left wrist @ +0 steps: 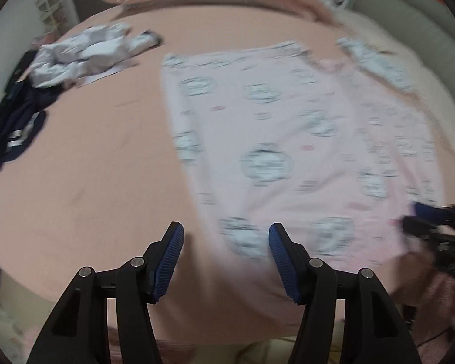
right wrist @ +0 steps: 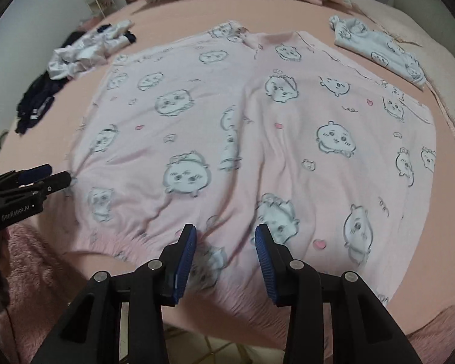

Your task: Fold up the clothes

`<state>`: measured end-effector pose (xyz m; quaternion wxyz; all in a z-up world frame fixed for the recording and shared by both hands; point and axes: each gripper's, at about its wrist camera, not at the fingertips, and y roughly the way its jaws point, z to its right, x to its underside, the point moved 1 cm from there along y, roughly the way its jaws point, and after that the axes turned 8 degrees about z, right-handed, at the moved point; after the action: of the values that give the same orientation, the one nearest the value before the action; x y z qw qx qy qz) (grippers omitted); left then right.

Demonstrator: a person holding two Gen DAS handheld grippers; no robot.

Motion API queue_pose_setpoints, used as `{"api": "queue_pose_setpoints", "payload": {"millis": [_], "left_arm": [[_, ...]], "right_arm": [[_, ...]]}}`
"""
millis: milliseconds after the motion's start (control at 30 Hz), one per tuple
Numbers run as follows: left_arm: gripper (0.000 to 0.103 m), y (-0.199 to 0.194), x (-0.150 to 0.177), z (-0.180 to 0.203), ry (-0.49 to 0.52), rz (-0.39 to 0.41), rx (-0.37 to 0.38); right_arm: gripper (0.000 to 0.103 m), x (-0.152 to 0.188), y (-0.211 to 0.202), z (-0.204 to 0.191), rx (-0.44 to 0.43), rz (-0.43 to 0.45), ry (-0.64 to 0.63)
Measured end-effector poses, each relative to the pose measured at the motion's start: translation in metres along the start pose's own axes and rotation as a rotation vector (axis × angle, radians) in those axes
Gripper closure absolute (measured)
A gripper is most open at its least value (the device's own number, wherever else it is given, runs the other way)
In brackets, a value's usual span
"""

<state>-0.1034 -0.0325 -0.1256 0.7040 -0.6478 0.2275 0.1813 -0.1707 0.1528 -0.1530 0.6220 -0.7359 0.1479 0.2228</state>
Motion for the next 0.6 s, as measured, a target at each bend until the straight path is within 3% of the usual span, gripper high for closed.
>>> {"api": "queue_pose_setpoints", "payload": {"millis": [67, 200, 267, 367, 467, 500, 600], "left_arm": [[0.046, 0.001, 0.006, 0.015, 0.016, -0.003, 0.037], [0.045, 0.019, 0.021, 0.025, 0.094, -0.084, -0.044], [0.044, 0.012, 0.026, 0.012, 0.044, -0.073, -0.099], [0.045, -0.003, 0.027, 0.001, -0.035, -0.026, -0.076], [0.045, -0.006, 0.025, 0.011, -0.029, -0.012, -0.002], [0.045, -0.006, 0.024, 0.016, -0.023, -0.011, 0.018], [0.043, 0.007, 0.028, 0.017, 0.031, -0.094, -0.042]], "right_arm": [[0.063, 0.002, 0.001, -0.013, -0.032, 0.017, -0.02], [0.063, 0.014, 0.011, -0.017, -0.024, -0.028, -0.061], [0.063, 0.019, 0.003, -0.005, -0.033, -0.019, -0.027], [0.063, 0.027, -0.016, 0.023, 0.0, 0.019, 0.062], [0.063, 0.031, -0.019, 0.038, -0.041, 0.026, 0.163], [0.063, 0.032, -0.02, 0.036, -0.043, 0.03, 0.158], [0.063, 0.04, -0.013, 0.022, 0.021, -0.01, 0.055]]}}
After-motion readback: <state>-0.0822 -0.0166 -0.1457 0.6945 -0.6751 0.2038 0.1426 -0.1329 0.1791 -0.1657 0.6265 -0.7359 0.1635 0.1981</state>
